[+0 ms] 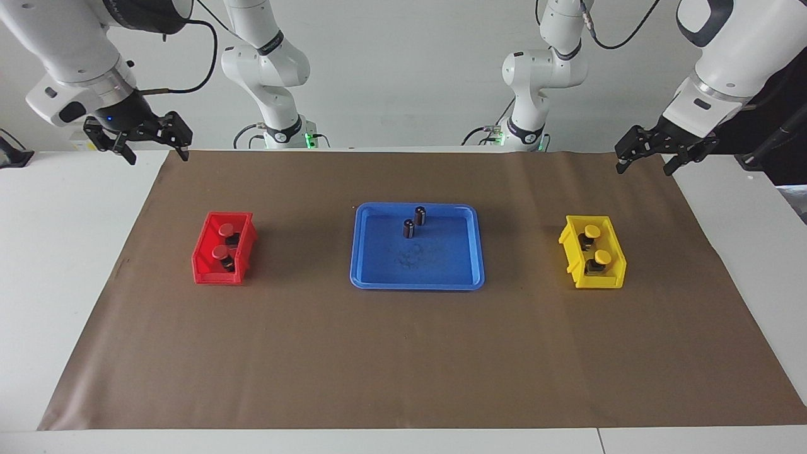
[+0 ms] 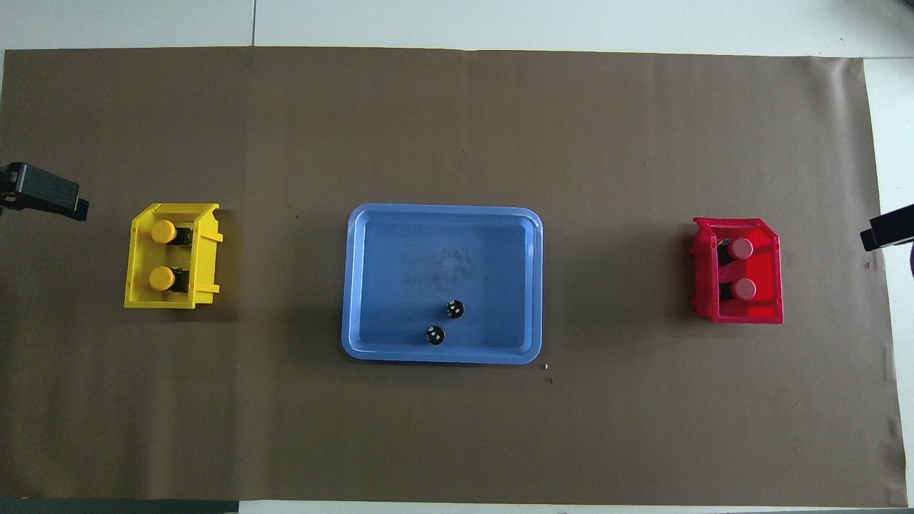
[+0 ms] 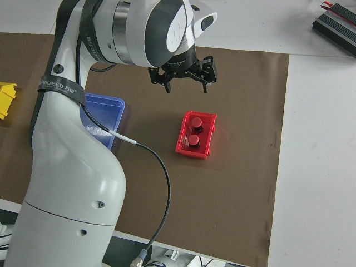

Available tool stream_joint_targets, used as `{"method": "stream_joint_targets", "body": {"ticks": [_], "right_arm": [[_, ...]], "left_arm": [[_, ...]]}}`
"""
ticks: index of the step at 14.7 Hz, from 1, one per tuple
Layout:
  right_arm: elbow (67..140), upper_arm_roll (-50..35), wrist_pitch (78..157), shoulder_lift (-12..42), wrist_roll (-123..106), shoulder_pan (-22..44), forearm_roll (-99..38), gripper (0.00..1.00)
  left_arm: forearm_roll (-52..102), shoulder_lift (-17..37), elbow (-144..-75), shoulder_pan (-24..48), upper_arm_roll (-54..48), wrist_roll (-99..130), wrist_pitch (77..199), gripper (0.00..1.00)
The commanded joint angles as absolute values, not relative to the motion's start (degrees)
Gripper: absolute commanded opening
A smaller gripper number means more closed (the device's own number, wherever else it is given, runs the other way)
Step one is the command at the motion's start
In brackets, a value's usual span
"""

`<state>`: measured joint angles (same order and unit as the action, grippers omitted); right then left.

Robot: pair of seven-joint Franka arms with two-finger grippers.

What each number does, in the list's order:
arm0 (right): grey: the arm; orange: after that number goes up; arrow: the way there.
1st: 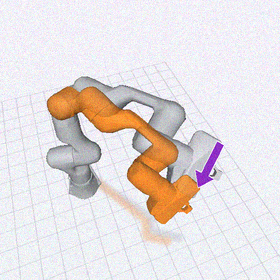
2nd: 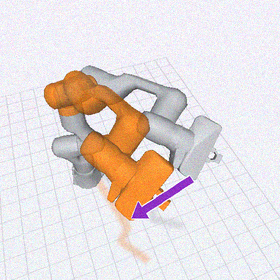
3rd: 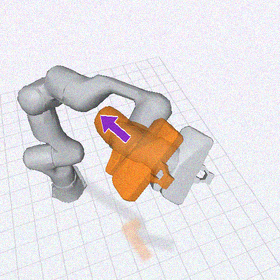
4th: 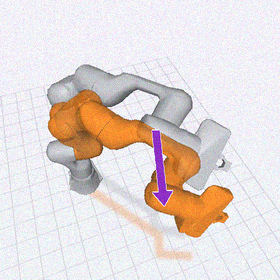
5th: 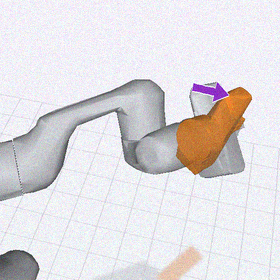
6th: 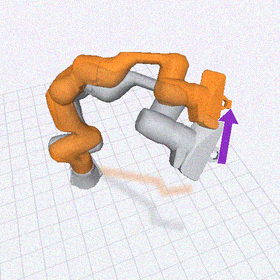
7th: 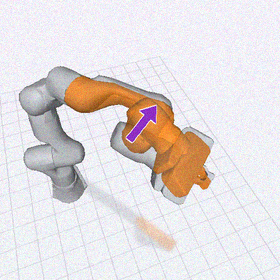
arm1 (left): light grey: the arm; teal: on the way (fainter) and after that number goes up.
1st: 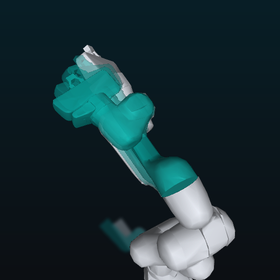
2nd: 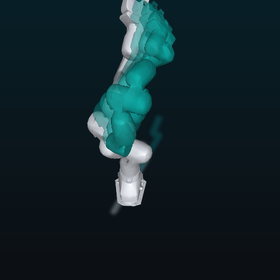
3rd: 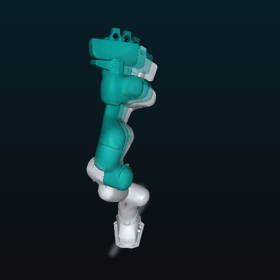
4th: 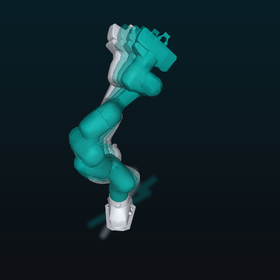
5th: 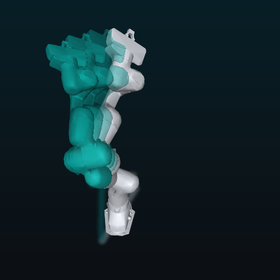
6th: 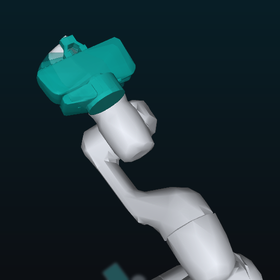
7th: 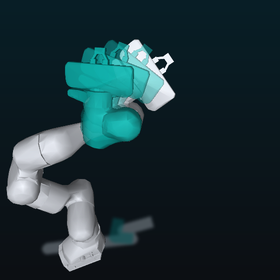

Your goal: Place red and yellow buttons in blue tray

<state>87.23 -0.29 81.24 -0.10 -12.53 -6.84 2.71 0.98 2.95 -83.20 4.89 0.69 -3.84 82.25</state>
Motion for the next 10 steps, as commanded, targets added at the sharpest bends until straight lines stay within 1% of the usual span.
{"method": "stream_joint_targets", "body": {"ticks": [1, 7, 8, 9, 10], "right_arm": [[88.1, -0.5, 81.7, -0.4, -11.3, -7.0, 3.3, 1.0], [88.5, -0.4, 81.7, -0.8, -12.8, -7.6, 2.9, 1.0], [88.9, -0.4, 82.4, -0.8, -13.7, -7.0, 2.7, 0.97], [90.3, -0.4, 86.0, -1.1, -13.4, -6.8, 2.6, 0.86], [94.2, -0.5, 90.2, -2.3, -13.3, -6.7, 2.5, 0.81]], "left_arm": [[0.8, 1.3, -85.0, 4.9, 0.8, -3.3, 82.1, 1.0], [0.8, 1.2, -85.0, 4.9, 0.8, -3.3, 82.1, 1.0], [0.8, 1.3, -85.0, 4.9, 0.8, -3.3, 82.2, 1.0], [0.8, 1.3, -85.0, 4.9, 0.8, -3.3, 82.1, 1.0], [0.8, 1.3, -85.0, 4.9, 0.8, -3.3, 82.1, 1.0]]}}
